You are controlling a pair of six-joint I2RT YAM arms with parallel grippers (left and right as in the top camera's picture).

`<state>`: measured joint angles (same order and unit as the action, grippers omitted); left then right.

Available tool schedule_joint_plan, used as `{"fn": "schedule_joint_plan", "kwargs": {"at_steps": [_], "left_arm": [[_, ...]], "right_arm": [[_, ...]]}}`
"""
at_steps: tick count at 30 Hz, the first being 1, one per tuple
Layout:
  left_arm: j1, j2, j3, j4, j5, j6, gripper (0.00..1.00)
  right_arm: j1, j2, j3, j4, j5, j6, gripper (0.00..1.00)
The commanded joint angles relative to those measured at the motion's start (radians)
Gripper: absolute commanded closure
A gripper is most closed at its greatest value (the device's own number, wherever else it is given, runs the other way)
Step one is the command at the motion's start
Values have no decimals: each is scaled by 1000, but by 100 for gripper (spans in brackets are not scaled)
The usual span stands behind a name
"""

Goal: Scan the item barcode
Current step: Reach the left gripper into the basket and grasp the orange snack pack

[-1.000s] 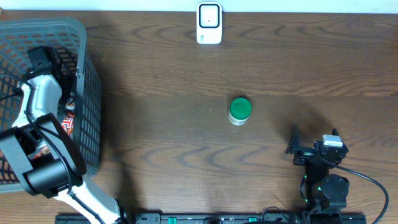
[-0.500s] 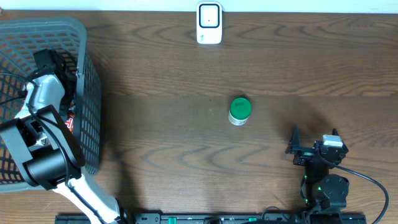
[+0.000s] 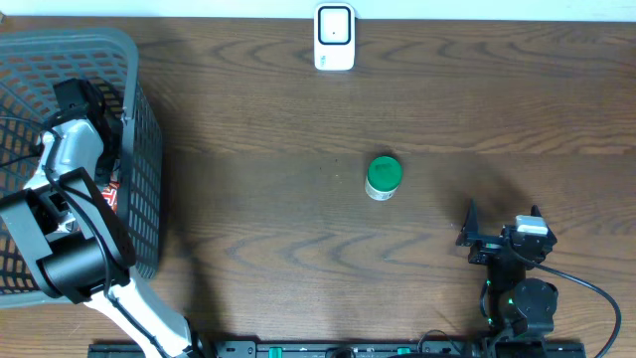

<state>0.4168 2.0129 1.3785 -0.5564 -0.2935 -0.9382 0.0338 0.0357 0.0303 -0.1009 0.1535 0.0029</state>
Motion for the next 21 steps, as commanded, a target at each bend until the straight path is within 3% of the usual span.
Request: {"fn": "schedule_joint_plan", "kwargs": {"at_steps": [1,12,21], "left_arm": [[17,18,-7,-2,-8,25,48],[69,-5,-5,-29,-6,74,53],[69,-224,-5,-61,-7,178,53]], "right_arm": [[-9,-2,-5,0,2,-12,1],[-9,-2,-5,0,2,-12,1],[-8,-2,-5,0,2,-12,1]]}}
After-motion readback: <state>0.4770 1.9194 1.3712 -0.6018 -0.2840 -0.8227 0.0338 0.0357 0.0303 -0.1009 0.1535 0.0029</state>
